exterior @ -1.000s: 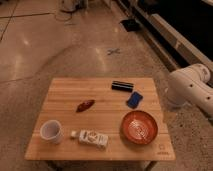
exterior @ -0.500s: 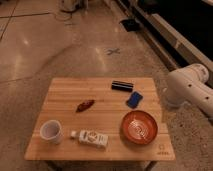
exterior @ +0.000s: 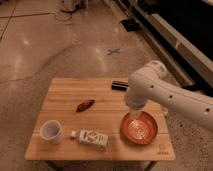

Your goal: Place the ceramic cup in the ceramic bowl

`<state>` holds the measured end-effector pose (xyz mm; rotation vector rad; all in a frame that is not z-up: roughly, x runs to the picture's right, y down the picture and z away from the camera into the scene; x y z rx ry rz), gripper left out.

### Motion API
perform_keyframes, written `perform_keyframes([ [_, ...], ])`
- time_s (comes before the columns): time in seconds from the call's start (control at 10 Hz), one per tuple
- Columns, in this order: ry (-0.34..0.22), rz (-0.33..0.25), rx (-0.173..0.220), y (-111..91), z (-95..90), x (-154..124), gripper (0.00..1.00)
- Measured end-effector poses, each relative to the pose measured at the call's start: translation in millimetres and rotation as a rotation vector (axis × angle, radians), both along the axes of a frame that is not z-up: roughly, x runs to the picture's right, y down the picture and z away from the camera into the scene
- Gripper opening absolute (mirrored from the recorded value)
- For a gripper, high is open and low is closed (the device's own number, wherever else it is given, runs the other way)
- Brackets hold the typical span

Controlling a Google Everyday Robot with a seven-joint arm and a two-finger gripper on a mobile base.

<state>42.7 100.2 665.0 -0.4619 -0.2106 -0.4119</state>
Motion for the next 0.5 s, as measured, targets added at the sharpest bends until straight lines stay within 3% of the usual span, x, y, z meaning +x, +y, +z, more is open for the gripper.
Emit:
perform_keyframes([
  [0.3, -0.110, -0.159, -0.025, 39.6, -11.7, -76.5, 0.65],
  [0.5, -0.170, -0.218, -0.060, 64.4, -21.0, -106.9, 0.65],
])
